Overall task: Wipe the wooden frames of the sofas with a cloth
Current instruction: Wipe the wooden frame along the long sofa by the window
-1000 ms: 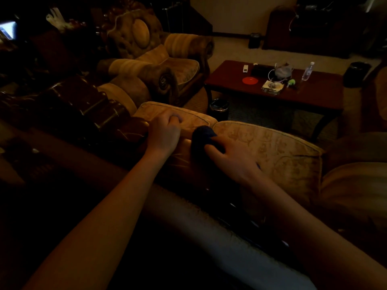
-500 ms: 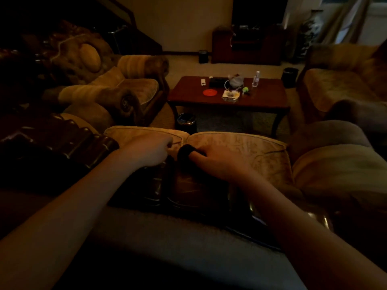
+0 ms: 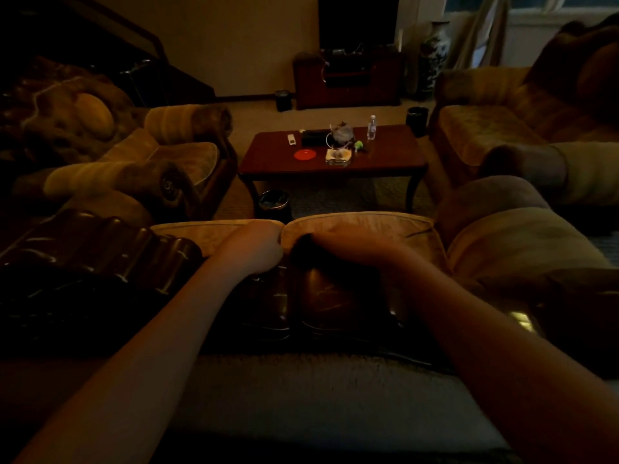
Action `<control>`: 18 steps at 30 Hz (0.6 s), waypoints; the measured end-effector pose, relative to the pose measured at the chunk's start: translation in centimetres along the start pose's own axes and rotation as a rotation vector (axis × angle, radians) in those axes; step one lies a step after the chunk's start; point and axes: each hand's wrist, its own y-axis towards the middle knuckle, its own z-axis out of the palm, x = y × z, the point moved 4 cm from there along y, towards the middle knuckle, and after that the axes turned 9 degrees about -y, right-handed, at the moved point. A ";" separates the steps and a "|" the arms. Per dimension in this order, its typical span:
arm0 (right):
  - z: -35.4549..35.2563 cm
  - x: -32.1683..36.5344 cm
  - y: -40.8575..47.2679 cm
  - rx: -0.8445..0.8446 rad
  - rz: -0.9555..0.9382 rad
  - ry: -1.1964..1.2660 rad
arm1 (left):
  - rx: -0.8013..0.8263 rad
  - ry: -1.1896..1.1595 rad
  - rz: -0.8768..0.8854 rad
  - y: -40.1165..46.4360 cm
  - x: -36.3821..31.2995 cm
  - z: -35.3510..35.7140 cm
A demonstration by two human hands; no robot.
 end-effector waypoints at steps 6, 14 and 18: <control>0.4 -2.7 0.9 0.008 -0.046 0.095 | -0.037 -0.050 -0.024 0.1 0.5 0.0; -0.5 -2.8 -2.0 -0.046 0.064 0.036 | -0.053 -0.078 0.015 0.5 0.7 0.3; 0.9 2.4 -1.2 -0.186 -0.046 -0.229 | -0.081 -0.080 0.049 0.5 0.8 0.4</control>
